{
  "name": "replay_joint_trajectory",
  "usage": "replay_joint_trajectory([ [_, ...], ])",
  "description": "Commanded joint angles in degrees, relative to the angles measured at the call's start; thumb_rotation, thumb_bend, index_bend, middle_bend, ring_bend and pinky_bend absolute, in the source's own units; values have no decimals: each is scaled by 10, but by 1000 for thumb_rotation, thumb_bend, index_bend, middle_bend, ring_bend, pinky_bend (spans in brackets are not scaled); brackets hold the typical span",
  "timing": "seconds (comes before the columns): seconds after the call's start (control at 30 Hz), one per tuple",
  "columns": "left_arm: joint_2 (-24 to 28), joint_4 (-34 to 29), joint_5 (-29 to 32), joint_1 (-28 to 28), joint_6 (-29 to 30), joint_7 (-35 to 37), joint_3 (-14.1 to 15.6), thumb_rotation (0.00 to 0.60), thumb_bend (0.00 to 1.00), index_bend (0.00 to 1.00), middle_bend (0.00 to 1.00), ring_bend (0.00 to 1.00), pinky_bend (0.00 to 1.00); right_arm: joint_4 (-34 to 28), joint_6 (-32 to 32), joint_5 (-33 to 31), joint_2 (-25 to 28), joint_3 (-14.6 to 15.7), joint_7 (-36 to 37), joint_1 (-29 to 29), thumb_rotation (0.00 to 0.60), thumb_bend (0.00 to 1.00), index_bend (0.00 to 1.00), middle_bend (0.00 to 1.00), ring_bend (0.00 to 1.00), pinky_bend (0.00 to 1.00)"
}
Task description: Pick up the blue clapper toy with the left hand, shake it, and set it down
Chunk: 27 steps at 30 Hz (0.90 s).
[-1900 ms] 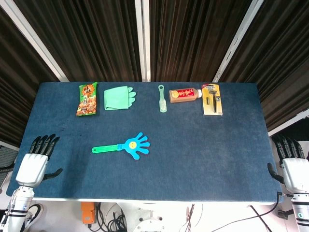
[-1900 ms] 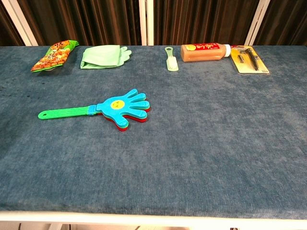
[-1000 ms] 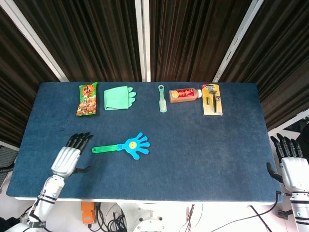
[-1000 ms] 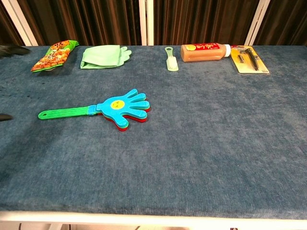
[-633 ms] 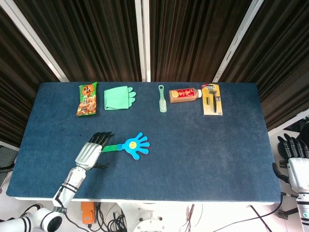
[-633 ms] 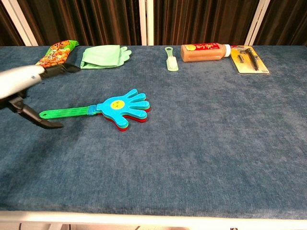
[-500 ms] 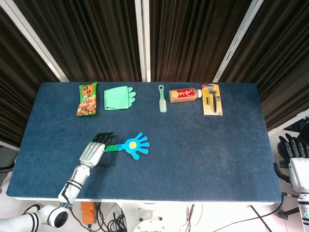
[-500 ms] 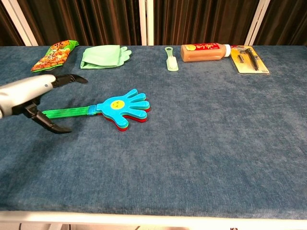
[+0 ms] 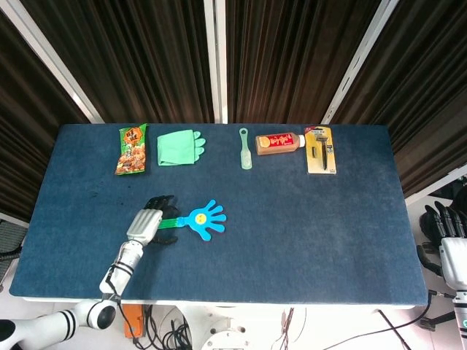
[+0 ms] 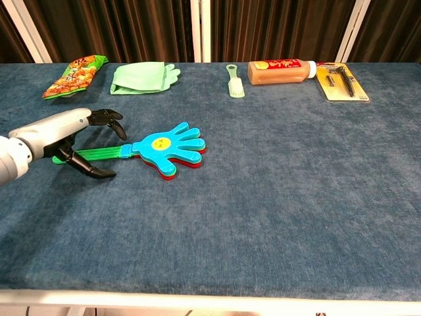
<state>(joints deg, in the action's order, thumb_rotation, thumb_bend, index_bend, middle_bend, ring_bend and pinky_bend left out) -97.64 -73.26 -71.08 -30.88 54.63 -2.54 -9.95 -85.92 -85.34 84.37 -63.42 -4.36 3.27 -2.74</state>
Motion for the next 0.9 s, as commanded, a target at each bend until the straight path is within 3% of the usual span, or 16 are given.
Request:
replay_joint_trajectory([
  [0.03, -4, 5, 10, -6, -9, 8, -6, 600, 202, 330, 52, 0, 0, 0, 0, 0, 0, 0, -1, -1, 600, 292, 0, 0, 0, 0],
  [0.27, -9, 13, 29, -17, -19, 6, -13, 600, 261, 380, 61, 0, 0, -2, 3, -2, 1, -1, -2, -2, 600, 292, 0, 0, 0, 0],
  [0.63, -21, 10, 27, -16, 24, -8, -17, 600, 377, 606, 148, 6, 16, 3, 9, -6, 0, -1, 1, -3, 600, 292, 0, 0, 0, 0],
  [0.7, -30, 13, 7, -11, 57, 9, -21, 600, 385, 653, 208, 63, 135, 2, 8, -6, 1, -2, 1, -3, 600, 292, 0, 0, 0, 0],
  [0.77, -39, 23, -17, -6, 88, 28, -21, 600, 389, 691, 288, 171, 345, 1, 7, -6, 1, -2, 1, -2, 600, 292, 0, 0, 0, 0],
  [0.9, -42, 34, -46, -3, 124, 40, -17, 600, 389, 710, 441, 353, 587, 2, 7, -6, 1, -1, 2, -1, 600, 292, 0, 0, 0, 0],
])
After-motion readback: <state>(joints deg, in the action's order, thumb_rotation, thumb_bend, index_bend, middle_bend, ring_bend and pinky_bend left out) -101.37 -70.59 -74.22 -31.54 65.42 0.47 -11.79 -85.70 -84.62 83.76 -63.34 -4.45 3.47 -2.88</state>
